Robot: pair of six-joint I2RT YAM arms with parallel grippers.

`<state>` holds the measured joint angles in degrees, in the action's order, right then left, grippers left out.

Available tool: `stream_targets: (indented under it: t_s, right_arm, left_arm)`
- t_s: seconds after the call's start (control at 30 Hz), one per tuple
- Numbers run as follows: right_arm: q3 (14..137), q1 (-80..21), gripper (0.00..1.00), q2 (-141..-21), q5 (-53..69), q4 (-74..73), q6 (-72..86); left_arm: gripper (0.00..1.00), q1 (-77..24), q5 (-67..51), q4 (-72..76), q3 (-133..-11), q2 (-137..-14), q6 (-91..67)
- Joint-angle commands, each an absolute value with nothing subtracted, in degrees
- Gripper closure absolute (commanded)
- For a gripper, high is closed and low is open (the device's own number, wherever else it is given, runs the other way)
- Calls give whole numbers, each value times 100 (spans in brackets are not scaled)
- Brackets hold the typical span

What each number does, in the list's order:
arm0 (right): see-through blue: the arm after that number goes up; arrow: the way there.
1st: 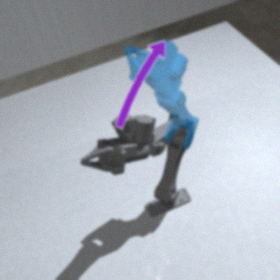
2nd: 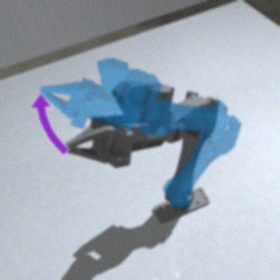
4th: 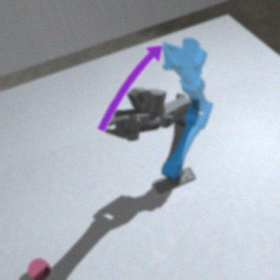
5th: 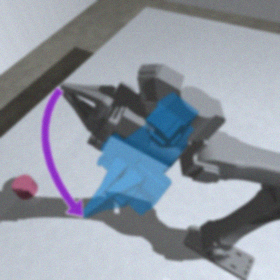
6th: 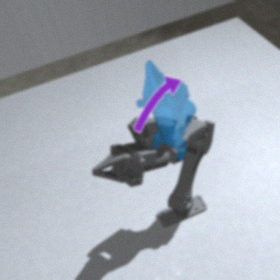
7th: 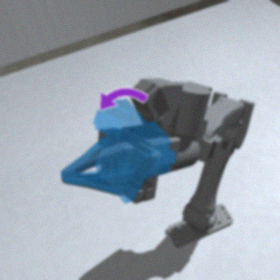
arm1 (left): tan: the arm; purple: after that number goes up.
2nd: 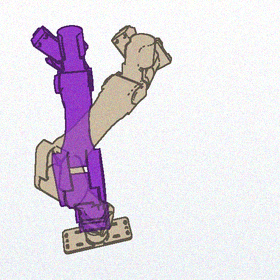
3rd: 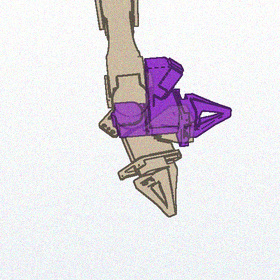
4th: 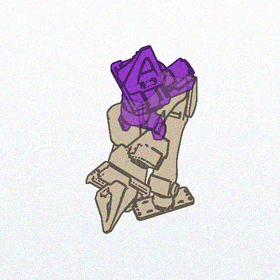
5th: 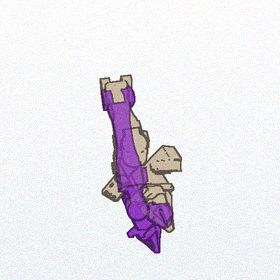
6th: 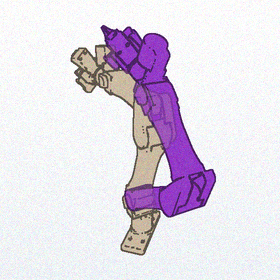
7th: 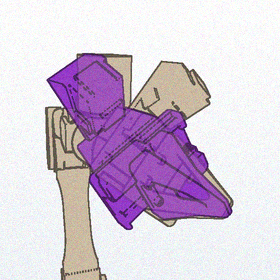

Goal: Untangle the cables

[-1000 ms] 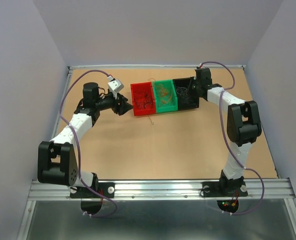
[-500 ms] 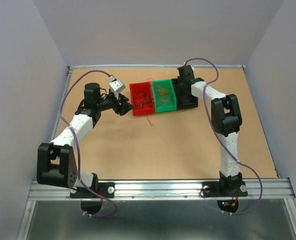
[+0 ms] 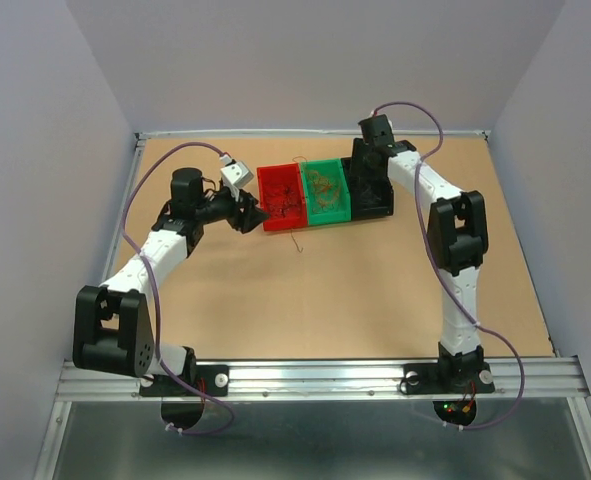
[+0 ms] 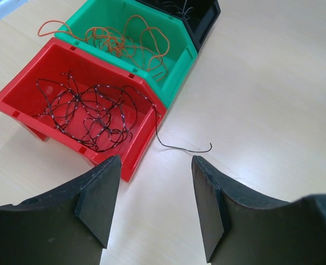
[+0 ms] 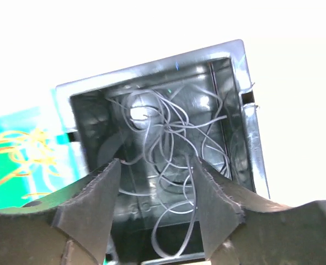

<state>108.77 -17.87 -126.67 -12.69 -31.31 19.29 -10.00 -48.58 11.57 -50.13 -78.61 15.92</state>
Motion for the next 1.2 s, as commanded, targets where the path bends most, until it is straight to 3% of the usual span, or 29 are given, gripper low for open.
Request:
stream_targets:
  t_s: [0.0,0.27,0.47,0.57,0.6,0.63,0.83,1.0,1.17]
  right_arm:
    - [11268,-1793,38,-12288,-1336,-3480,1934]
    - [11075,-1793,36,-11867,-1327,-3480,1864]
    - [10163,-1802,33,-11190,-968,-3297,1889]
    - [9064,-1924,22,-10304,-660,-2656,1951]
    - [8748,-2055,8,-9805,-468,-2263,2003]
    - [8093,-2135,1,-9495,-422,-2094,2039]
    - [6024,-2593,0,-7439,-290,-900,2057]
    - [3914,-2593,0,-5224,-325,409,2232]
    - [2595,-2593,0,-3737,-228,1308,2548]
  left_arm:
    - [35,-1072,-4843,1301,-5036,-7770,1644]
    - [35,-1099,-4808,1301,-5027,-7770,1679]
    - [35,-1099,-4755,1301,-4992,-7673,1723]
    - [31,-1099,-4676,1353,-4931,-7541,1696]
    - [29,-1090,-4641,1362,-4922,-7506,1679]
    - [23,-1090,-4554,1362,-4896,-7393,1644]
    - [1,-941,-4316,1538,-4588,-6663,1425]
    - [1,-704,-4483,1371,-4386,-5785,1266]
    - [1,-598,-3660,1493,-3510,-4318,890]
